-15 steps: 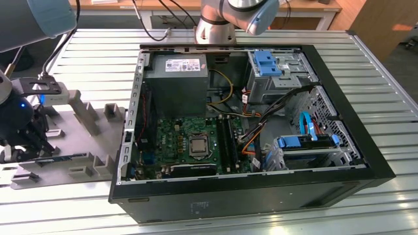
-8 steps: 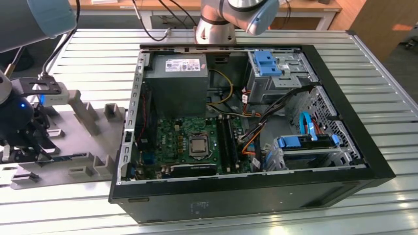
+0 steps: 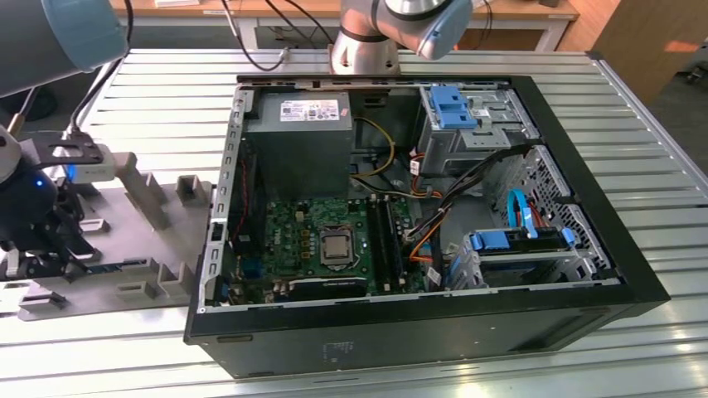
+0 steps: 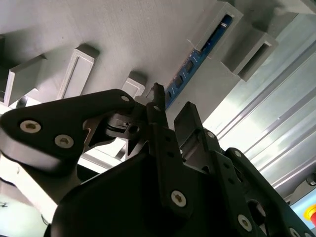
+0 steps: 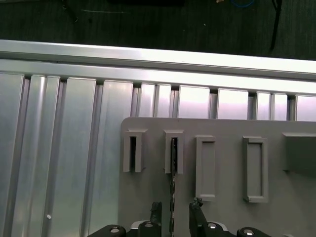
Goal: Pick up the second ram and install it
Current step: 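Pick up the second ram and move it above second insertion slot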
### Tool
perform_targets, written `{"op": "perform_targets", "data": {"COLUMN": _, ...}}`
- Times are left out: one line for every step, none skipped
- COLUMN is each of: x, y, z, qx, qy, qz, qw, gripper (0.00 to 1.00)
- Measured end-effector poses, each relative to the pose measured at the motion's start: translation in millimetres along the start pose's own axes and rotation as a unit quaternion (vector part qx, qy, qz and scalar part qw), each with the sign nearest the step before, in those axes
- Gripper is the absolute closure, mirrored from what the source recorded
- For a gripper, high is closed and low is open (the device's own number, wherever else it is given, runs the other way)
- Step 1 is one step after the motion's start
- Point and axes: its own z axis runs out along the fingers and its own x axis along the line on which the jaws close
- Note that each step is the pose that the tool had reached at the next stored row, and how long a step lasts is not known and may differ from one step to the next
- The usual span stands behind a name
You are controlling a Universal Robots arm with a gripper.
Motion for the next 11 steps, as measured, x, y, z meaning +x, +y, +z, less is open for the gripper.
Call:
{"op": "perform_targets", "data": {"x": 0.0, "y": 0.0, "z": 1.5, "qx": 0.0, "qy": -0.0001, "qz": -0.001, "qw": 1.0, "gripper": 0.64}}
{"op": "perform_targets", "data": {"x": 0.0, "y": 0.2, "z": 2.8, "qx": 0.0, "qy": -0.0002, "qz": -0.001, "qw": 1.0, "gripper": 0.64}}
{"op": "perform_targets", "data": {"x": -0.1, "y": 0.6, "z": 3.6, "qx": -0.0001, "qy": -0.0002, "qz": -0.002, "qw": 1.0, "gripper": 0.64}}
{"op": "perform_targets", "data": {"x": -0.1, "y": 1.4, "z": 4.3, "qx": -0.0001, "qy": -0.0002, "qz": -0.002, "qw": 1.0, "gripper": 0.64}}
{"op": "perform_targets", "data": {"x": -0.2, "y": 2.1, "z": 4.9, "qx": 0.0, "qy": -0.0003, "qz": -0.002, "qw": 1.0, "gripper": 0.64}}
{"op": "perform_targets", "data": {"x": -0.2, "y": 2.8, "z": 5.3, "qx": 0.0, "qy": -0.0003, "qz": -0.002, "qw": 1.0, "gripper": 0.64}}
{"op": "perform_targets", "data": {"x": -0.2, "y": 3.2, "z": 6.2, "qx": 0.0, "qy": -0.0003, "qz": -0.002, "qw": 1.0, "gripper": 0.64}}
{"op": "perform_targets", "data": {"x": -0.2, "y": 3.2, "z": 7.6, "qx": 0.0001, "qy": -0.0003, "qz": -0.002, "qw": 1.0, "gripper": 0.64}}
{"op": "perform_targets", "data": {"x": -0.2, "y": 3.3, "z": 9.1, "qx": 0.0001, "qy": -0.0003, "qz": -0.003, "qw": 1.0, "gripper": 0.64}}
{"op": "perform_targets", "data": {"x": -0.2, "y": 3.4, "z": 10.4, "qx": 0.0, "qy": -0.0003, "qz": -0.003, "qw": 1.0, "gripper": 0.64}}
{"op": "perform_targets", "data": {"x": -0.3, "y": 3.5, "z": 11.5, "qx": 0.0, "qy": -0.0002, "qz": -0.003, "qw": 1.0, "gripper": 0.64}}
